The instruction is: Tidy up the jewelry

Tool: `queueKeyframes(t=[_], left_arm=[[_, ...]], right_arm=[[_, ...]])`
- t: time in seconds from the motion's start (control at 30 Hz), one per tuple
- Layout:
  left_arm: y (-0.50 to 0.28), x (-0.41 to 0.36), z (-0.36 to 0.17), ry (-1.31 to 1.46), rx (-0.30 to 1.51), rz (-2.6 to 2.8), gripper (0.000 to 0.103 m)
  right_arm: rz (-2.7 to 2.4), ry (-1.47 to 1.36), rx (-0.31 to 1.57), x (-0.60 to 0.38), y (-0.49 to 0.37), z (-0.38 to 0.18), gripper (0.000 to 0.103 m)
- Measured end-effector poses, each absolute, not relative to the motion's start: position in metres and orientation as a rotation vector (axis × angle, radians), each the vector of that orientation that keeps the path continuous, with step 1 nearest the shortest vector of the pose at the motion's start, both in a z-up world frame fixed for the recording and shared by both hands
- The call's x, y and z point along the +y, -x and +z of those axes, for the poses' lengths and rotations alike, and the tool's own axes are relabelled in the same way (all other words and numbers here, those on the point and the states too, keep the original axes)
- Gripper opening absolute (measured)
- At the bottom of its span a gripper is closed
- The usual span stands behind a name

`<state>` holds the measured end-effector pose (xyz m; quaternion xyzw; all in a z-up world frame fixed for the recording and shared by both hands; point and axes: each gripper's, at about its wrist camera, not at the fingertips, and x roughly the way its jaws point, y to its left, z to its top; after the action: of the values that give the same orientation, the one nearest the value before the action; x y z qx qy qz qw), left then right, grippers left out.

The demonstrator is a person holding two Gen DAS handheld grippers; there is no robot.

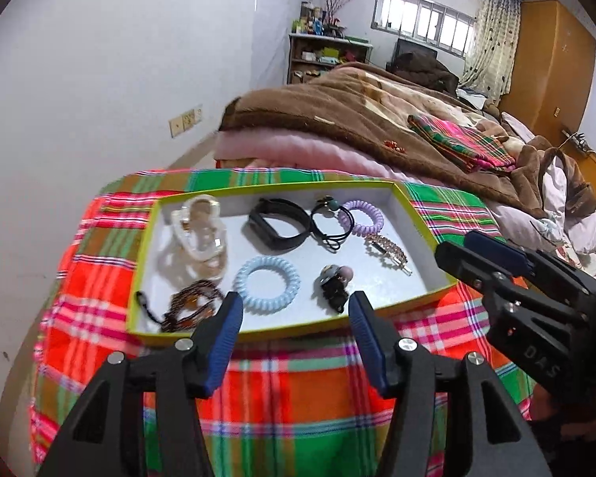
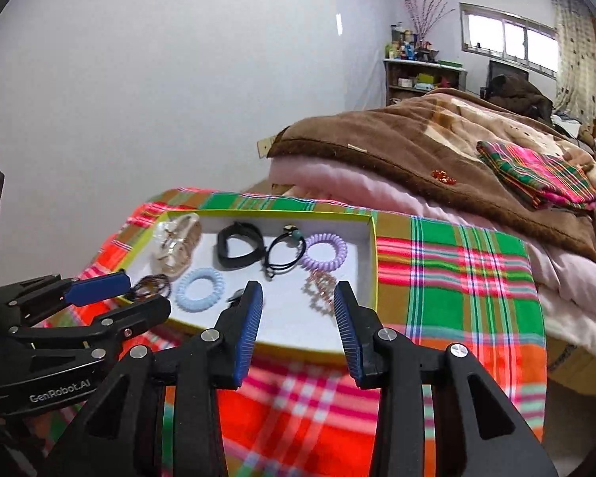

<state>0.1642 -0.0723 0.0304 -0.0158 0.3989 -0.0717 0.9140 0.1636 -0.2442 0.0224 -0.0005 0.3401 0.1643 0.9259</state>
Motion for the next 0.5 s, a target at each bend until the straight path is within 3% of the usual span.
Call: queueKeyframes(t=[0.5], left_arm=[[-0.104, -0.049, 0.043, -0.010, 0.677, -0.050, 0.058]], right_arm=[[0.277, 0.017, 0.589, -0.222, -0.084, 0.034, 0.039]])
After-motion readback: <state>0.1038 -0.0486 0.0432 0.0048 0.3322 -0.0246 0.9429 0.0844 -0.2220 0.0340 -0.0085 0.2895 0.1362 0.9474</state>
